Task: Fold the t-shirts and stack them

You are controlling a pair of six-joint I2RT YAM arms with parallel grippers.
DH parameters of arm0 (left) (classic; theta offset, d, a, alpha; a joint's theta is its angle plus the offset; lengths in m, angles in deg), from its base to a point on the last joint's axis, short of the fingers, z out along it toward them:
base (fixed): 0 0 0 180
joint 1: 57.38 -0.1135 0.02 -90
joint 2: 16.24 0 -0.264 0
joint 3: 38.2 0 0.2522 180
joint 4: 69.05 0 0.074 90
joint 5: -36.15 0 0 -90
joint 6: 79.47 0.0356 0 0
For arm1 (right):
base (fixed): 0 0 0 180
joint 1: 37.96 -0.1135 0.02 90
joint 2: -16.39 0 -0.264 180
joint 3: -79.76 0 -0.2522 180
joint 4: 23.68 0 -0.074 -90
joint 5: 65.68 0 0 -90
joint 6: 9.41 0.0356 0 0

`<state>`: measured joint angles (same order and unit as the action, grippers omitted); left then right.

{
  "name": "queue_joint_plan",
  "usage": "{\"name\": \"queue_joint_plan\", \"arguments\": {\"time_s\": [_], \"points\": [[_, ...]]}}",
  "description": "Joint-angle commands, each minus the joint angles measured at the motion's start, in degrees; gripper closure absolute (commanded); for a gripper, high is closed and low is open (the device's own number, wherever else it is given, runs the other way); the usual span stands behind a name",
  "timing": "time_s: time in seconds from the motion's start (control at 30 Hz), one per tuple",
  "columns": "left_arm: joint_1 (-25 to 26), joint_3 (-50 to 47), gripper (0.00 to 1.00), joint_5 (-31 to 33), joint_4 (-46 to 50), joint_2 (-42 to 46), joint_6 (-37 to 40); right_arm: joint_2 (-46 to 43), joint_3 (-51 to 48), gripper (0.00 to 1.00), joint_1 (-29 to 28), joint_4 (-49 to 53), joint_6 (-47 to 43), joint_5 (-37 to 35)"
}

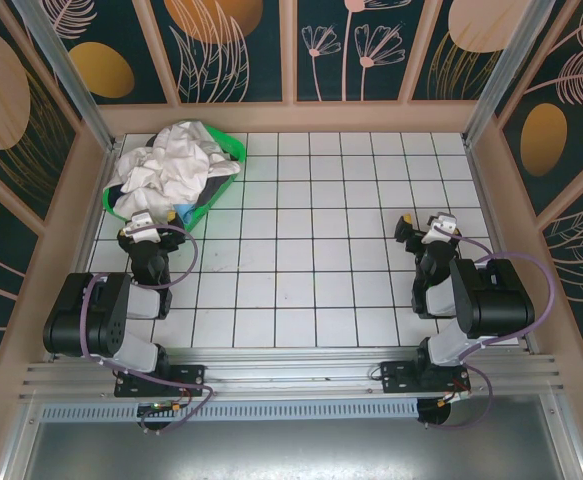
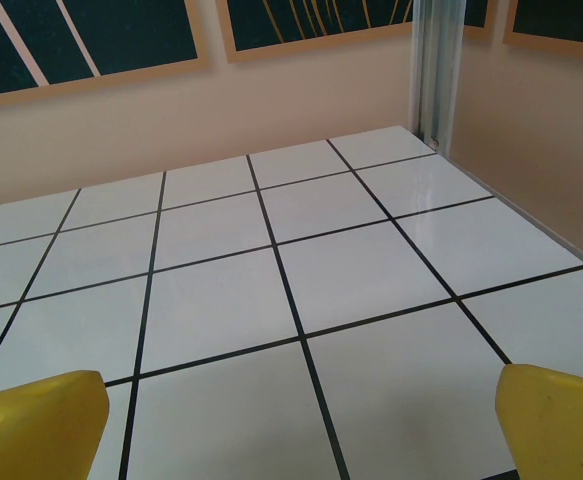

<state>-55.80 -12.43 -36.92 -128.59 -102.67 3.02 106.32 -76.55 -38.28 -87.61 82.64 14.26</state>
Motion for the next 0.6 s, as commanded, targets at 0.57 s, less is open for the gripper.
{"name": "queue_joint_plan", "arguments": {"time_s": [0.57], "points": [[0.0, 17.6, 0.01, 6.3, 49.7, 27.0, -8.6, -22.2, 11.0, 0.01, -1.3, 27.9, 6.1, -4.8]]}}
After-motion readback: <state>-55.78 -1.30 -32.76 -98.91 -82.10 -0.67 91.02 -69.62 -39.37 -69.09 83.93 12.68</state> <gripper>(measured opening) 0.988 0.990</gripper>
